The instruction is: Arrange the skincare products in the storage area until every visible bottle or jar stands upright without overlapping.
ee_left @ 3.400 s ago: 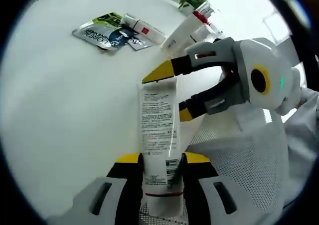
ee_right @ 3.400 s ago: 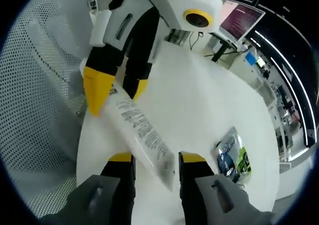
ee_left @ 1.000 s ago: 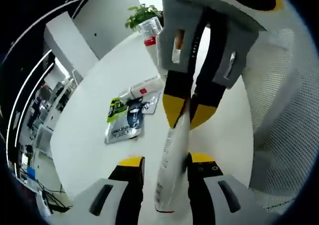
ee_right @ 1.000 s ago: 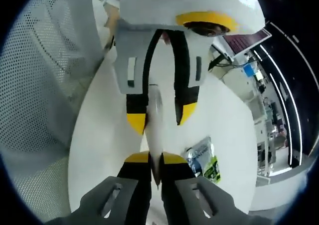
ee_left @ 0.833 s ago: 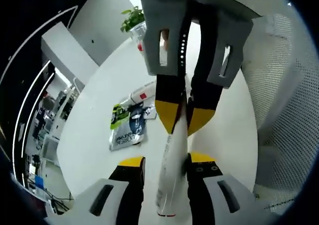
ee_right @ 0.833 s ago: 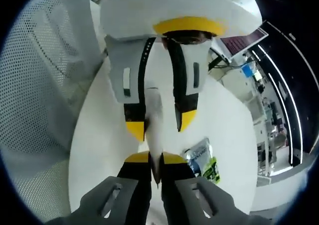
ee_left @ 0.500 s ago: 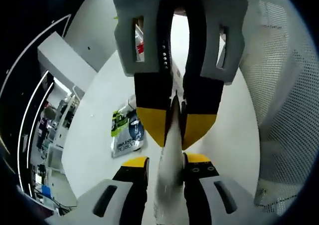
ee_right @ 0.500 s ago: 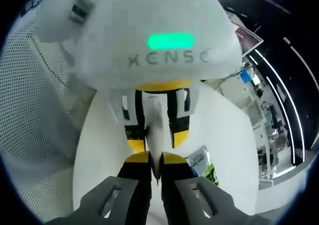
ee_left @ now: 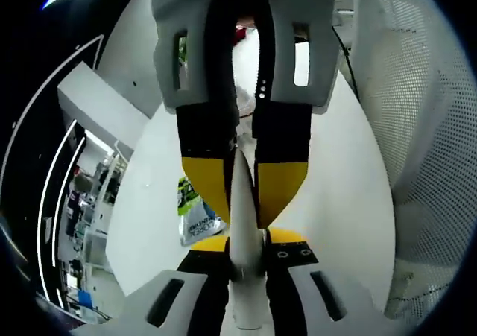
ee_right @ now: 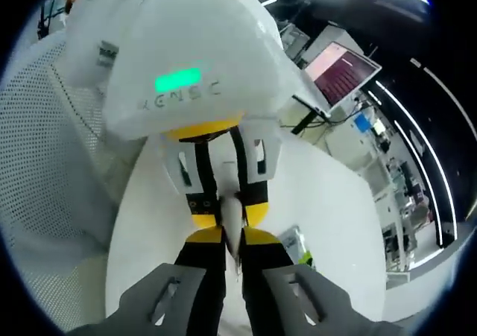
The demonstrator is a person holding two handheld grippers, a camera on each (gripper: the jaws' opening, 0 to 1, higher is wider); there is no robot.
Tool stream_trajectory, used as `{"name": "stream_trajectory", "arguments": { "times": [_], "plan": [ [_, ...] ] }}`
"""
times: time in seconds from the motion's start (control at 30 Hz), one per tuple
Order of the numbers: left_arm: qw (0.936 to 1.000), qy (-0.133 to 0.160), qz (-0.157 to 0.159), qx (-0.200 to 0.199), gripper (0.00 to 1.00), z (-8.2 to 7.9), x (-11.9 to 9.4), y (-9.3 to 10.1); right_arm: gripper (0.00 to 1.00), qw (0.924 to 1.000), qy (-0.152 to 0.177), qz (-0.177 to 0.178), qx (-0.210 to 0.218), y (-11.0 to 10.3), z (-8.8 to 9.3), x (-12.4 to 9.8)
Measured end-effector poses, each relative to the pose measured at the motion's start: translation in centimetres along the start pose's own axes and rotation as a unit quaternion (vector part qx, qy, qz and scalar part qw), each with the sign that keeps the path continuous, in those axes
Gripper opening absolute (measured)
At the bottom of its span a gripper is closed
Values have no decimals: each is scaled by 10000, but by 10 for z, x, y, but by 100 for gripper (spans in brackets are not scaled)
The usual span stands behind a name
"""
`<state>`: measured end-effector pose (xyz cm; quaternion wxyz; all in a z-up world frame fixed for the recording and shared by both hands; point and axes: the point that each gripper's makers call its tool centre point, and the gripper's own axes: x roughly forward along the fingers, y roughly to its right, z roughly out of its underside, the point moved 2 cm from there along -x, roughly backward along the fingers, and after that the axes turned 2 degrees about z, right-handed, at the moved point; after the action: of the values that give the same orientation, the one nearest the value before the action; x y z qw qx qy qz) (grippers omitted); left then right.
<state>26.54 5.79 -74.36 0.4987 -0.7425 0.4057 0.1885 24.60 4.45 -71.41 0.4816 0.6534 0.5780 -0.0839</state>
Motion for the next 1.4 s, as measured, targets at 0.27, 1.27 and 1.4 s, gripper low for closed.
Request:
{"name": "stream_trajectory", "arguments": {
  "times": [0.27,1.27,1.4],
  "plan": [
    [9990,193,15,-414,14,-5,-3,-4,10,9989,334,62,314,5,1,-9],
    [9453,1757,221,-2740,14,-32,-31,-32,18,9449,2123,417,2458,55,0,-66],
    [9220,2316,384,-3078,14,-47,-41,-37,21,9243,2528,233,2850,58,-5,-74]
  ]
}}
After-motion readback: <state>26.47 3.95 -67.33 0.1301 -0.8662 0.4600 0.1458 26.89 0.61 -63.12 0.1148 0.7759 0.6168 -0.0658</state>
